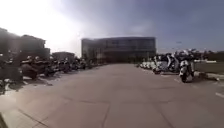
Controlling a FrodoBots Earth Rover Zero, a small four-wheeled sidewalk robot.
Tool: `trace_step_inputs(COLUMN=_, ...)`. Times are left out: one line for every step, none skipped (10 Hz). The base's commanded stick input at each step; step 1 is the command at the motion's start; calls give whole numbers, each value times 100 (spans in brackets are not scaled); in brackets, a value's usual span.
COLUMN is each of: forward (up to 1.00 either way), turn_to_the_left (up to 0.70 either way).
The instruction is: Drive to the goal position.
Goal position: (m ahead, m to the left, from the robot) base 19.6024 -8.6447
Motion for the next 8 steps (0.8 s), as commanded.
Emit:
trace_step_inputs(forward=100, turn_to_the_left=1)
trace_step_inputs(forward=100, turn_to_the_left=1)
trace_step_inputs(forward=100, turn_to_the_left=1)
trace_step_inputs(forward=100, turn_to_the_left=1)
trace_step_inputs(forward=100, turn_to_the_left=1)
trace_step_inputs(forward=100, turn_to_the_left=1)
trace_step_inputs(forward=100, turn_to_the_left=1)
trace_step_inputs(forward=100, turn_to_the_left=1)
